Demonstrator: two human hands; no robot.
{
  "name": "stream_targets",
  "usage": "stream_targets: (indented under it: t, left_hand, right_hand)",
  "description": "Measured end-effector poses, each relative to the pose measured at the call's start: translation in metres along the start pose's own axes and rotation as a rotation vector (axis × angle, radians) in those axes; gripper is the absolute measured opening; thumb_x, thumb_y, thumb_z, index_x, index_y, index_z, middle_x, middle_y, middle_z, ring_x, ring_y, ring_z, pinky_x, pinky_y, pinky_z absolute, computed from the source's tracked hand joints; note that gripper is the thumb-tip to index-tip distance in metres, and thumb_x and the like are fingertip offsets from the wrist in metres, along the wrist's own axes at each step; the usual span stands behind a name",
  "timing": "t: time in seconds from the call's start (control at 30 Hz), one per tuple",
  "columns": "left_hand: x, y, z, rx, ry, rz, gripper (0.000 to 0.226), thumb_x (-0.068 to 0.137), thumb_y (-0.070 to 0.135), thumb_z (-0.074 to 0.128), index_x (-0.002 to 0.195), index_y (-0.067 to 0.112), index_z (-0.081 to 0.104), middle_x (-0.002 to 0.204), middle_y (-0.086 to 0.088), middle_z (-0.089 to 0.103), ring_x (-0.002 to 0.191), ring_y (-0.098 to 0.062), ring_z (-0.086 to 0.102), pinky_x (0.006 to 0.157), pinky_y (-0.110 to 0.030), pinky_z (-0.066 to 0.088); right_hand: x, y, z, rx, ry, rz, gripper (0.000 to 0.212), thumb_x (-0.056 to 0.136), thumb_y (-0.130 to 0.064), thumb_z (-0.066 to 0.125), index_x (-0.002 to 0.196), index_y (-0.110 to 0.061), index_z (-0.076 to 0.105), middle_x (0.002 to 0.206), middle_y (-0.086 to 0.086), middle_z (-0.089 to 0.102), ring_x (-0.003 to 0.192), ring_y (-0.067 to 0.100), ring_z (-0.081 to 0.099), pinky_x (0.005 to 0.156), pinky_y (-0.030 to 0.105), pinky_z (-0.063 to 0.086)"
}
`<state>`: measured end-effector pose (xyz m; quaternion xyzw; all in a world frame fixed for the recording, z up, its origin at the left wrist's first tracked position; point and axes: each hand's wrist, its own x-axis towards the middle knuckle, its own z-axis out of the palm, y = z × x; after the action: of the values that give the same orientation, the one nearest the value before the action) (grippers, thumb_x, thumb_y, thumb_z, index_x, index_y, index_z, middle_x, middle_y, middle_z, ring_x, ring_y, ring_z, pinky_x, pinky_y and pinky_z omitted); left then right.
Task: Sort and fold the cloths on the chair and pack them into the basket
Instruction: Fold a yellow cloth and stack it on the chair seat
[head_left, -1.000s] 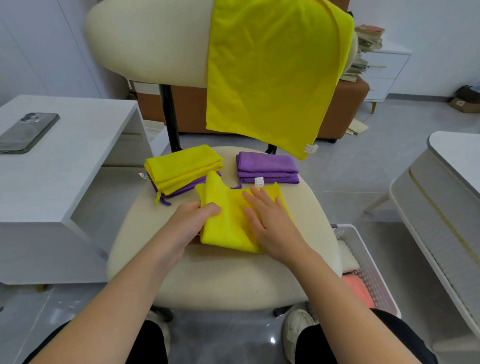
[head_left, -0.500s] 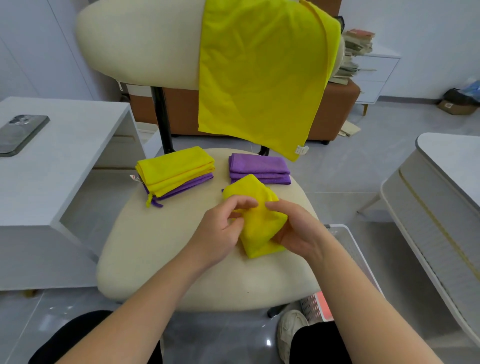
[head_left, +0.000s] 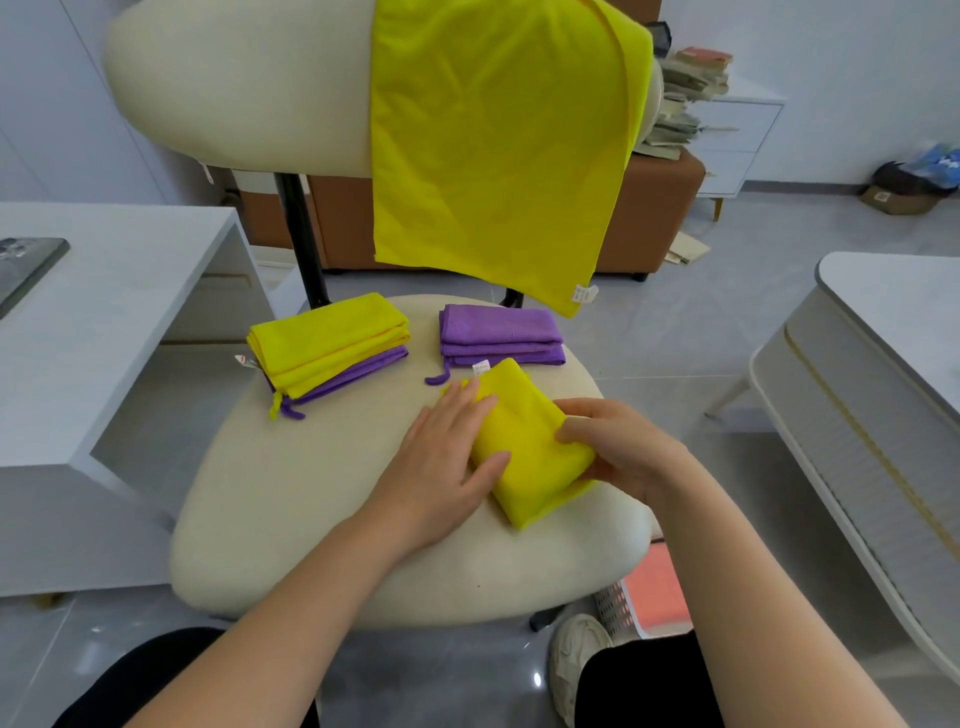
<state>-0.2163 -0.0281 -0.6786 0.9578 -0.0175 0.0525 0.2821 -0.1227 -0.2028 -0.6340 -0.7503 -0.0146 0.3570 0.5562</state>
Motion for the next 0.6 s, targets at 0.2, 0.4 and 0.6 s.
stream_targets:
  t: [0.2, 0.4, 0.6]
  left_hand:
    - [0.019, -0.002, -0.010, -0.287, 0.065, -0.222, 0.072, 0.080, 0.050, 0.038, 0.145, 0.019, 0.029, 0.141, -0.006, 0.044, 0.129, -0.023, 0.041, 0.106, -0.038, 0.033]
    - [0.024, -0.007, -0.017, -0.329, 0.168, -0.434, 0.049, 0.086, 0.036, 0.054, 0.129, 0.018, 0.043, 0.092, 0.005, 0.060, 0.097, -0.022, 0.056, 0.099, -0.043, 0.038]
    - [0.006, -0.014, -0.026, -0.261, 0.136, -0.457, 0.026, 0.088, 0.027, 0.060, 0.110, 0.020, 0.047, 0.057, 0.007, 0.050, 0.059, -0.013, 0.043, 0.065, -0.033, 0.035]
  right_hand:
    - [-0.007, -0.003, 0.002, -0.261, 0.144, -0.112, 0.042, 0.089, 0.001, 0.034, 0.105, -0.025, 0.062, 0.109, 0.012, 0.062, 0.092, 0.025, 0.056, 0.085, 0.040, 0.052]
    - [-0.012, -0.001, -0.006, -0.263, 0.060, -0.168, 0.029, 0.095, -0.036, 0.050, 0.123, -0.031, 0.055, 0.121, -0.003, 0.055, 0.114, 0.019, 0.051, 0.083, 0.031, 0.049]
    - [-0.008, 0.000, -0.013, -0.265, -0.057, -0.174, 0.049, 0.090, -0.015, 0.063, 0.133, -0.028, 0.044, 0.110, -0.005, 0.066, 0.107, 0.018, 0.060, 0.096, 0.036, 0.049]
